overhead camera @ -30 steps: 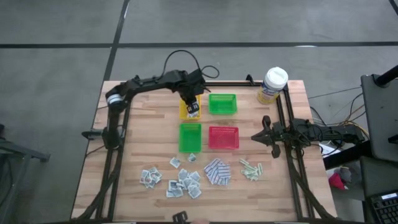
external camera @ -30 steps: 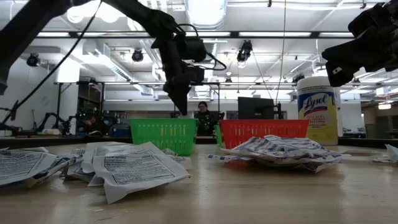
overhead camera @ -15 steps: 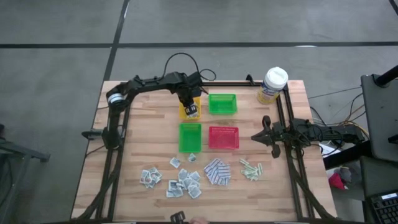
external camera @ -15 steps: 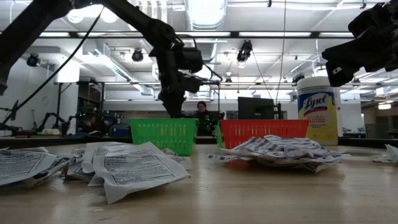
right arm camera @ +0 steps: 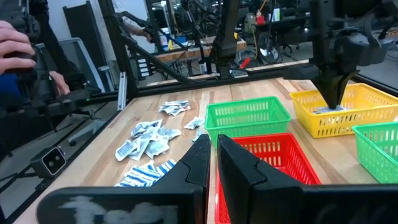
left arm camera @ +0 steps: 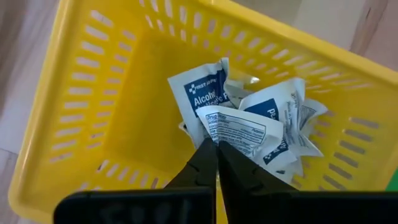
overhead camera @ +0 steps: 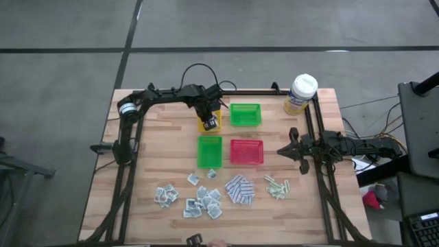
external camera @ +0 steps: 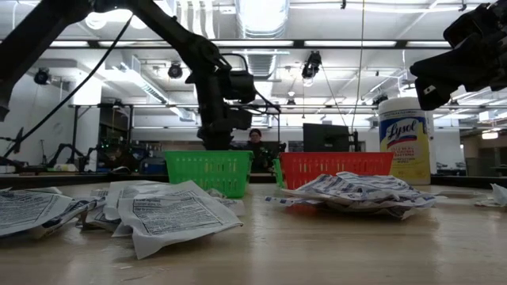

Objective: Pick & Place First Aid Supplies
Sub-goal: Put the blue alcohol pad into the yellow bin

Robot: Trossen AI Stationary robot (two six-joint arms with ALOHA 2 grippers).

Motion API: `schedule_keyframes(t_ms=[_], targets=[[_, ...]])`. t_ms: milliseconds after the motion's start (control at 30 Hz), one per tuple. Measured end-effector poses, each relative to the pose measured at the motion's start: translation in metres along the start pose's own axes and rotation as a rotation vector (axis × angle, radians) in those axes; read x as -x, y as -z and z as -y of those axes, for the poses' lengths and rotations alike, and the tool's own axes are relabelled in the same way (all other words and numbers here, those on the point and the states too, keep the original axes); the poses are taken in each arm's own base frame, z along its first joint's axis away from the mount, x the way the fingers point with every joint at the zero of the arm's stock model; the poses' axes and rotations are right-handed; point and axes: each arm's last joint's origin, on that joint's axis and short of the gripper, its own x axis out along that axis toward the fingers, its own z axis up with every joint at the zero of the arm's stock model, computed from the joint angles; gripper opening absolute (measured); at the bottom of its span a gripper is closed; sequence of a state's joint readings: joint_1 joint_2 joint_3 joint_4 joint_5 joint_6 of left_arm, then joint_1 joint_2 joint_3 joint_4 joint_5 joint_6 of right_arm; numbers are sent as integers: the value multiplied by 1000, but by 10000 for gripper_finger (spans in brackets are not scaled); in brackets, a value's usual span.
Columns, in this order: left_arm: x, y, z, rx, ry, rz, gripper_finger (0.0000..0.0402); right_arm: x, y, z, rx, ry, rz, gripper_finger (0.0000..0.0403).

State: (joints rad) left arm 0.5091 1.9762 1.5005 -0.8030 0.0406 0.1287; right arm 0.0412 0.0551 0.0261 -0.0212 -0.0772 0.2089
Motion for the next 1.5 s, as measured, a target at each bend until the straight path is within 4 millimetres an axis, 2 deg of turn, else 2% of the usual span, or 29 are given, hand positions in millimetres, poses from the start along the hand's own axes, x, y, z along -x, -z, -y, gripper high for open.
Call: schedule_keyframes(t_ms=[200, 533, 667, 867, 1033, 1267, 1500], targets=[[0, -3, -1, 1, -20, 29, 39, 0, 0, 0, 0, 0, 0, 28], [5, -2, -2, 0, -107, 18, 142, 0, 0, 0, 0, 0, 0, 28], [24, -2, 0, -5, -168, 42, 163, 0, 0, 0, 0, 1, -1, 28], [58, 3, 7, -15, -211, 84, 165, 0, 0, 0, 0, 1, 0, 28], [86, 12, 23, -1, -206, 110, 165, 0, 0, 0, 0, 0, 0, 28], [119, 34, 63, 58, -160, 78, 165, 0, 0, 0, 0, 0, 0, 28], [136, 63, 106, 156, -107, 13, 165, 0, 0, 0, 0, 0, 0, 28]])
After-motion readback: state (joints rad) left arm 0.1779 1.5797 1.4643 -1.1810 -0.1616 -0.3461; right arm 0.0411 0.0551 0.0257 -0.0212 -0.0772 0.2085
